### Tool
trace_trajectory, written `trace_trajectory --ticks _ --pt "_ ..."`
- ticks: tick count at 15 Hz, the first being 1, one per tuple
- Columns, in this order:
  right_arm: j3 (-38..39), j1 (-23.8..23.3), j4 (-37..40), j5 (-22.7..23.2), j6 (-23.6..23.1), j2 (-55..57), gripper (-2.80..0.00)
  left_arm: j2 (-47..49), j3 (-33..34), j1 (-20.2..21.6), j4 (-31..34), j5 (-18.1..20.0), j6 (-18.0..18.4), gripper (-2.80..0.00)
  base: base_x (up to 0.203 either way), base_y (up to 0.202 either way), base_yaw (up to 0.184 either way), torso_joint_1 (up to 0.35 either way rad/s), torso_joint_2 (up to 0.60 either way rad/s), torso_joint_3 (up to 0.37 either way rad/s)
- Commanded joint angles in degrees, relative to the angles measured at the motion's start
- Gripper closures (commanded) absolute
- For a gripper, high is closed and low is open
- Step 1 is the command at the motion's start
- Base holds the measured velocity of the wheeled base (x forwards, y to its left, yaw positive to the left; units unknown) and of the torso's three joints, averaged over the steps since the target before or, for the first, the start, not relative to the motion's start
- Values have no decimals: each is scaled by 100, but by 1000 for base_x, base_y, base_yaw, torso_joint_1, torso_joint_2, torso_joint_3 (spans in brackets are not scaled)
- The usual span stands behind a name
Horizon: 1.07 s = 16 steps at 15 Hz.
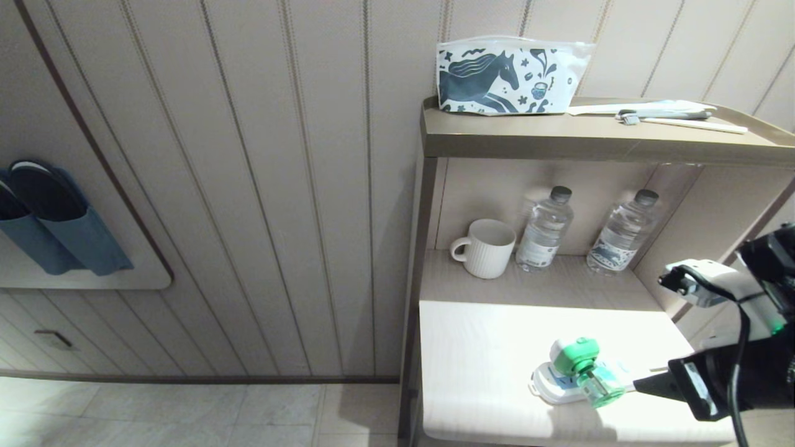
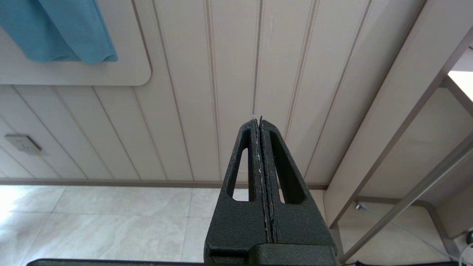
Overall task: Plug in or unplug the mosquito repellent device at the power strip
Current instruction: Hold the socket with your left hand and unplug it with your right hand
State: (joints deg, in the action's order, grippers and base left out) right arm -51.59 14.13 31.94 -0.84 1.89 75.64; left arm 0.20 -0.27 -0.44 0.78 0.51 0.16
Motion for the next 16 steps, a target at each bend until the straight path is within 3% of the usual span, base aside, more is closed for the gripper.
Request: trace_trajectory --ticks 1,16 --pt "-224 100 21 -15 2 329 -280 -2 0 0 1 2 2 0 0 0 0 0 0 0" --pt "-779 336 -390 -57 -4 1891 -280 -2 0 0 1 -6 2 0 0 0 0 0 0 0"
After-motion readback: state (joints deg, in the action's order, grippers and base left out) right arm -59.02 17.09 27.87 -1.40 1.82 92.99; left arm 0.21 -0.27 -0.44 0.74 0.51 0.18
